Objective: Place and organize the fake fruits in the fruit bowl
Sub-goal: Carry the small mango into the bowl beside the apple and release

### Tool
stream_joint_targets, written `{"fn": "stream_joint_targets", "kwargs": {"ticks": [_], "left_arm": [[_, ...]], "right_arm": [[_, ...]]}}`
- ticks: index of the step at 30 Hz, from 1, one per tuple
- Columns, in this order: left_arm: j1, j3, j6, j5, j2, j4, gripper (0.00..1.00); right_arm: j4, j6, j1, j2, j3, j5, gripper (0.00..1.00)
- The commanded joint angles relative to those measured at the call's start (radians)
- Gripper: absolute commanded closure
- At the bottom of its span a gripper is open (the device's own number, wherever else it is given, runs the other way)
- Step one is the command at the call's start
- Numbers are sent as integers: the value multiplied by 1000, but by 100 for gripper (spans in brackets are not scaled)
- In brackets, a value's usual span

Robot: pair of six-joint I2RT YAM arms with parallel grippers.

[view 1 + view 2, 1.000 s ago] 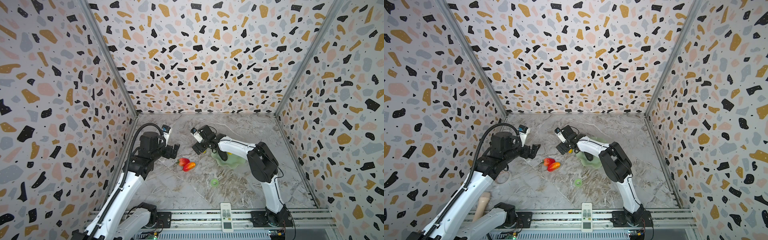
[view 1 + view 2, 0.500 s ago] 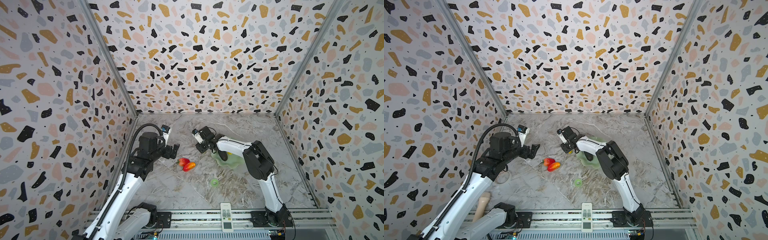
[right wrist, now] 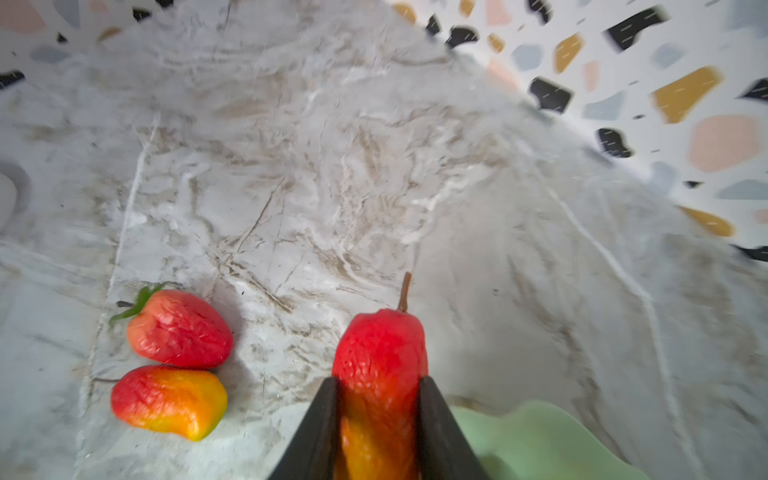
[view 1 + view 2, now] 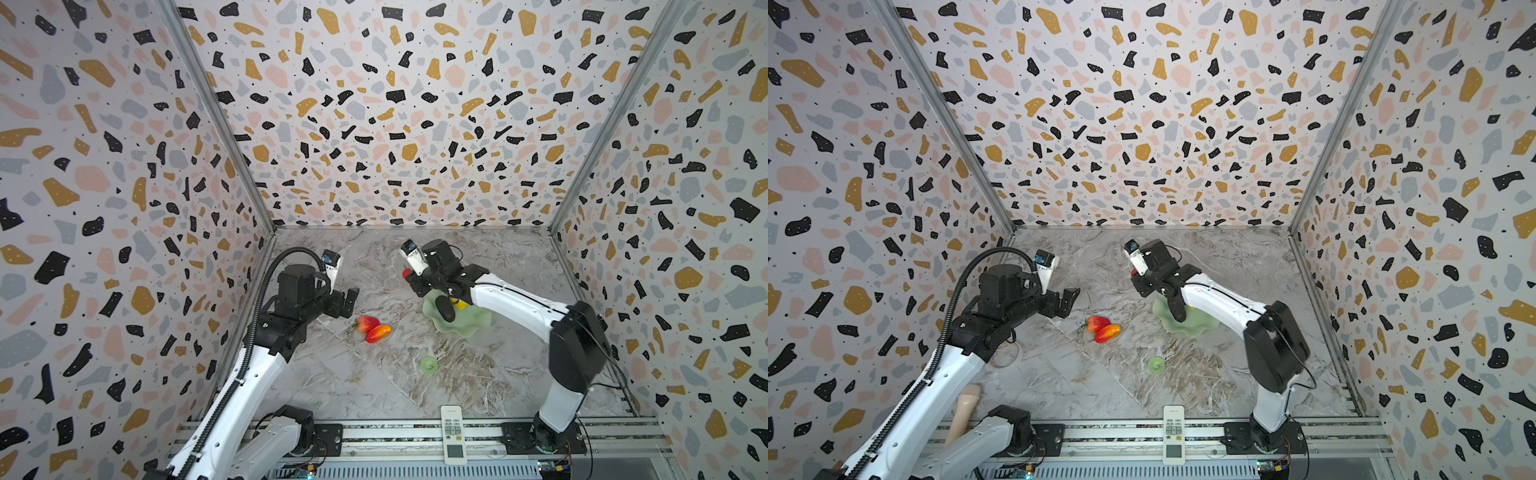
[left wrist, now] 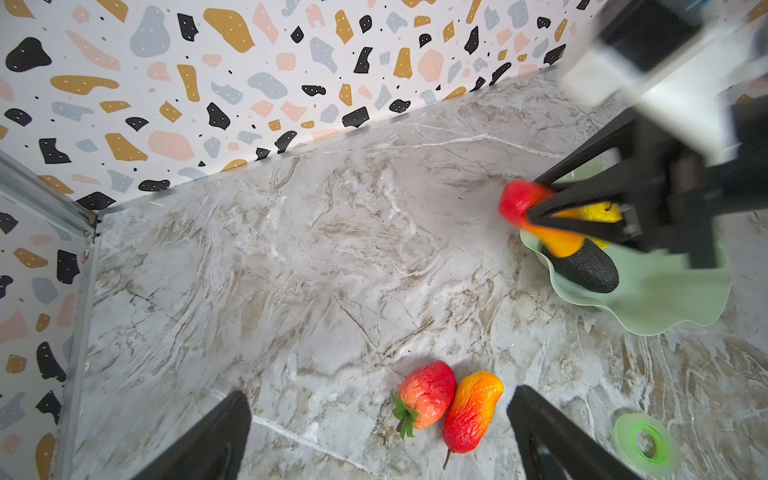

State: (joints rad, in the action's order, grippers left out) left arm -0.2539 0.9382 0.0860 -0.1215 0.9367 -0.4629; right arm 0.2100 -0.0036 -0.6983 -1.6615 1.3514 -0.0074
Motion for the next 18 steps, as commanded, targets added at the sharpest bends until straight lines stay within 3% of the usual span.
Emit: {"fn": "stream_joint_targets", "kwargs": {"ticks": [1, 9, 18], "left_arm": [[-5, 1, 0, 6, -12, 27, 0], [-5, -4, 3, -9, -8, 42, 0], [-5, -27, -5, -18, -28, 46, 0]], "right_arm": [[-3, 72, 74, 159, -127, 74, 77], [-13, 231, 291, 427, -444, 41, 79], [-128, 282, 344, 359, -539, -12, 79]]}}
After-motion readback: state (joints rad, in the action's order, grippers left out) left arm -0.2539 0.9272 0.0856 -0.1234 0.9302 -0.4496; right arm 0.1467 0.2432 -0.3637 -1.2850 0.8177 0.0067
